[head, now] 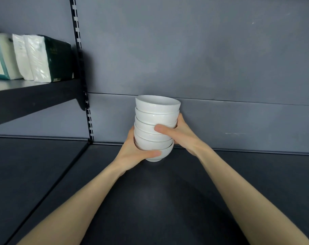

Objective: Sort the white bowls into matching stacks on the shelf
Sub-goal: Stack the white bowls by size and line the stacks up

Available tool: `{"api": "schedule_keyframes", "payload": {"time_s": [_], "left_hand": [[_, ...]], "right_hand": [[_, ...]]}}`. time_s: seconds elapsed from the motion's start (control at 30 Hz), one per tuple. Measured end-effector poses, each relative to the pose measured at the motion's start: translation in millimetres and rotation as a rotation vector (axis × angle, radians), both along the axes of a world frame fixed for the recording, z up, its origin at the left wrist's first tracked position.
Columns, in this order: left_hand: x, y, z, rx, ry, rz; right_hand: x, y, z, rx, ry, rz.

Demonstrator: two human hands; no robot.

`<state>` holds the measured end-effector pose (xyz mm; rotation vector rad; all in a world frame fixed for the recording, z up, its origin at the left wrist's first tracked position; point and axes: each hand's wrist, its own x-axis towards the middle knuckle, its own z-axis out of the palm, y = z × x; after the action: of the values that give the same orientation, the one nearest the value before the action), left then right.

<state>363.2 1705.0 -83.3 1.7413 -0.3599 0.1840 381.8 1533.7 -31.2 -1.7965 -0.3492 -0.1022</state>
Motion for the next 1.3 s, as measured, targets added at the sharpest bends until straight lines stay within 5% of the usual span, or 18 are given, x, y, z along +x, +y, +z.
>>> {"api": "schedule_keyframes", "payload": {"time_s": [0.37, 0.6, 1.3], "left_hand": [[-0.1, 7.6, -4.1, -0.061, 0.078, 0.038], [-3.6, 7.2, -3.9, -0.044, 0.037, -0.022], [1.2, 8.9, -9.9, 0.018, 0.014, 0.018]], "right_hand": [[3.2, -24.7, -9.0, -0.034, 0.150, 0.124], [3.9, -26.2, -15.3, -0.168, 0.097, 0.163], [1.4, -26.8, -13.1, -0.144, 0.034, 0.081]]}}
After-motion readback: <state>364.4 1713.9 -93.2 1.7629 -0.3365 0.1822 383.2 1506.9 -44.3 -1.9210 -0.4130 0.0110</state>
